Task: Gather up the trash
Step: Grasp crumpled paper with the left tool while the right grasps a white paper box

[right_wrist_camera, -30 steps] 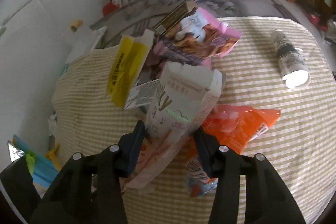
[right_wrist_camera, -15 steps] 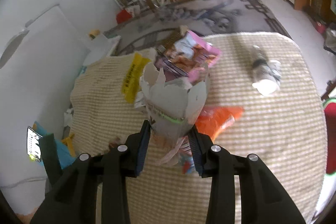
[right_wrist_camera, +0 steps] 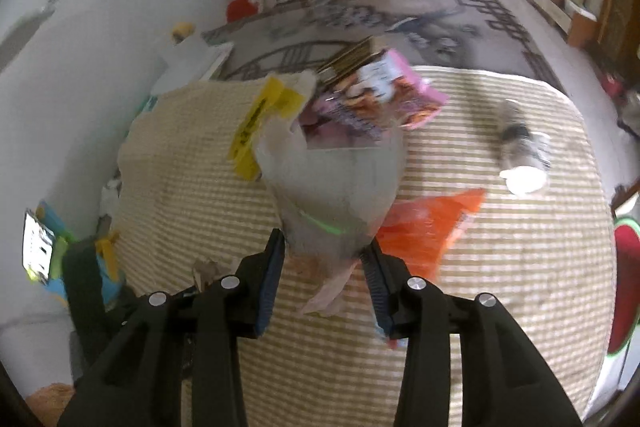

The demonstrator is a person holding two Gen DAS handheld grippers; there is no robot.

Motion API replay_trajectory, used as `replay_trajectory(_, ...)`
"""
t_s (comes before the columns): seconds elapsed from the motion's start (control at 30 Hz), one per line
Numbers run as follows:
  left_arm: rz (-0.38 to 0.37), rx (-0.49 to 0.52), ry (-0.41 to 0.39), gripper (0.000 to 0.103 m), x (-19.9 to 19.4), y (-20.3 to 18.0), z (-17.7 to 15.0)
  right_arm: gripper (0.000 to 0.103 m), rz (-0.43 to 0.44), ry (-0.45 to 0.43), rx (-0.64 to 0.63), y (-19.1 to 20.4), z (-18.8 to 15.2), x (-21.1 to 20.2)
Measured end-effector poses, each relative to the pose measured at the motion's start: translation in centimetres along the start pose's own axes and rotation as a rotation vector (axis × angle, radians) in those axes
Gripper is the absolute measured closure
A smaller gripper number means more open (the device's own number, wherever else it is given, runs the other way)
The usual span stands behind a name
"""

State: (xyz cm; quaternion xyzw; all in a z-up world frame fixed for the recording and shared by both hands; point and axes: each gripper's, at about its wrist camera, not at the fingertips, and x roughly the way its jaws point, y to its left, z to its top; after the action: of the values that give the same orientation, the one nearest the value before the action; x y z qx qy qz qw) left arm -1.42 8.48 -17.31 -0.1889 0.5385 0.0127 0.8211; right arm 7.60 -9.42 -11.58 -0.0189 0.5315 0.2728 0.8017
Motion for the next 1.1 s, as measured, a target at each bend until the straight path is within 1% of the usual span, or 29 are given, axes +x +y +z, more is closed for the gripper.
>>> replay_trajectory(0.07, 0.008, 0.019, -0.004, 0.057, -0.1, -0.3, 0.0, 0.061, 0.002, 0.009, -0.018, 0.6, -0.1, 1.0)
replay_trajectory(0.23, 0.002, 0.002, -0.004, 0.057, -0.2, 0.0, -0.4, 0.057, -0.017, 0.015, -0.029, 1.0, 0.0, 3.2)
replay_trajectory(0.3, 0.005, 0.002, -0.004, 0.057, -0.3, 0.0, -0.5, 0.057, -0.022, 0.019, -0.002, 0.6, 0.6, 4.0)
replay_trajectory(0.37, 0.007, -0.002, -0.002, 0.055, -0.2, 0.1, -0.6, 0.051, -0.003, 0.012, 0.046, 0.0, 1.1, 4.3)
replay_trajectory(0.43, 0.008, 0.0, 0.0, 0.054, -0.2, 0.0, -0.7, 0.047, 0.009, -0.011, 0.076, -0.3, 1.5, 4.3)
replay_trajectory(0.47, 0.009, 0.005, 0.004, 0.054, -0.2, -0.1, -0.8, 0.048, 0.001, -0.011, 0.068, -0.3, 1.8, 4.4)
replay_trajectory(0.5, 0.012, 0.012, 0.005, 0.054, -0.1, -0.2, -0.8, 0.052, -0.022, 0.0, 0.039, 0.0, 1.9, 4.7)
replay_trajectory(0.53, 0.015, 0.018, 0.003, 0.055, -0.1, -0.3, -0.8, 0.074, -0.035, 0.014, 0.017, 0.2, 1.9, 5.0)
replay_trajectory(0.6, 0.016, 0.022, -0.002, 0.057, 0.0, -0.6, -0.8, 0.073, -0.029, 0.017, 0.003, 0.4, 1.6, 5.0)
replay_trajectory(0.67, 0.01, 0.01, -0.005, 0.061, 0.0, -0.6, -0.8, 0.074, -0.004, 0.015, 0.005, 0.3, 1.2, 4.6)
replay_trajectory(0.83, 0.005, -0.007, -0.009, 0.067, -0.4, -0.4, -0.4, 0.075, 0.051, -0.025, -0.006, 0.1, 0.7, 2.1)
replay_trajectory(0.93, -0.003, -0.012, -0.018, 0.068, -1.0, -0.3, 0.1, 0.075, 0.077, -0.055, -0.008, -0.2, 0.5, 0.3)
replay_trajectory(1.1, -0.028, -0.012, -0.073, 0.068, -3.0, -0.9, 1.2, 0.075, 0.09, -0.116, -0.019, -0.5, -0.3, -2.8)
